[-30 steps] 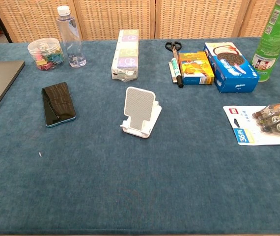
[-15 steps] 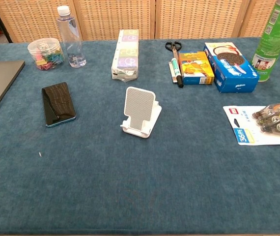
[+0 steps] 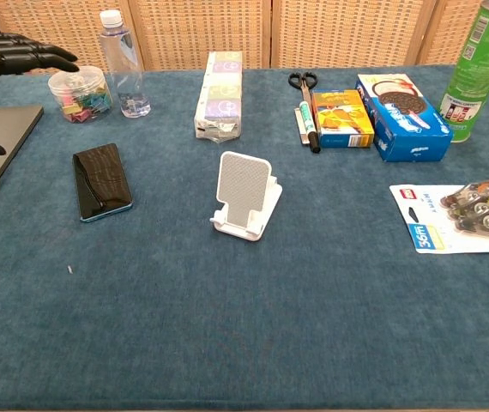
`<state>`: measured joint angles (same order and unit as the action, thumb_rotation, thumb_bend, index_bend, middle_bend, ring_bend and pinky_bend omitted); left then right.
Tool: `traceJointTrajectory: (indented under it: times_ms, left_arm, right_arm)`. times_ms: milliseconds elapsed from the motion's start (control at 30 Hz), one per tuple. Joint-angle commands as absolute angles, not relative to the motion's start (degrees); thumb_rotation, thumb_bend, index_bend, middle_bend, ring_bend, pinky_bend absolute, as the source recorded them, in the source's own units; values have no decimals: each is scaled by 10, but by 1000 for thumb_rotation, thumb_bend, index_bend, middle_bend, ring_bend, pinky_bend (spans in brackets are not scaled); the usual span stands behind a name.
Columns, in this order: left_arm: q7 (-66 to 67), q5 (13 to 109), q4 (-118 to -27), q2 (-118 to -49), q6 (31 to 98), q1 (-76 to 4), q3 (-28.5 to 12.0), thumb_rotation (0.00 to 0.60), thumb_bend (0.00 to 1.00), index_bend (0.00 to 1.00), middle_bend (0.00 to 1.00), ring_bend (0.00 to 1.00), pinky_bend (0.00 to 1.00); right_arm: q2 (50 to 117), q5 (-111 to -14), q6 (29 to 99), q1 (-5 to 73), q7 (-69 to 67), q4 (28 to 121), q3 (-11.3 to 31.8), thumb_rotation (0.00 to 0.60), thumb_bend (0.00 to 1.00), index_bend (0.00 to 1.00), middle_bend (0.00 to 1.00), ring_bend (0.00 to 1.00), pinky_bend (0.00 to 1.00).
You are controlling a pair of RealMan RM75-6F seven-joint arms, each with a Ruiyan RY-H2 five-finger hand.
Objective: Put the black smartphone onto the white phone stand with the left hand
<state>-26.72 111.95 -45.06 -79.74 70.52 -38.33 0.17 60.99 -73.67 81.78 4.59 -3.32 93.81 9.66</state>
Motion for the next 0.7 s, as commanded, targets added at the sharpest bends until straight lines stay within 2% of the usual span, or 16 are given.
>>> traceJointTrajectory:
  times_ms: [33,333,700]
  left_arm:
    - [-327,1143,-354,-864,691,-428,39,600,23,50,3,1,87]
    - [-409,1143,-221,-948,672,-462,90,600,41,83,44,50,132]
    - [-437,1138,-163,-984,670,-472,129,600,52,88,75,83,132]
  right_arm:
    - [615,-726,811,49,-26,930,101,600,0,0,0,0,0]
    - [625,-710,813,53,-12,917,111,600,0,0,0,0,0]
    - [628,-702,815,54,-7,913,115,600,0,0,0,0,0]
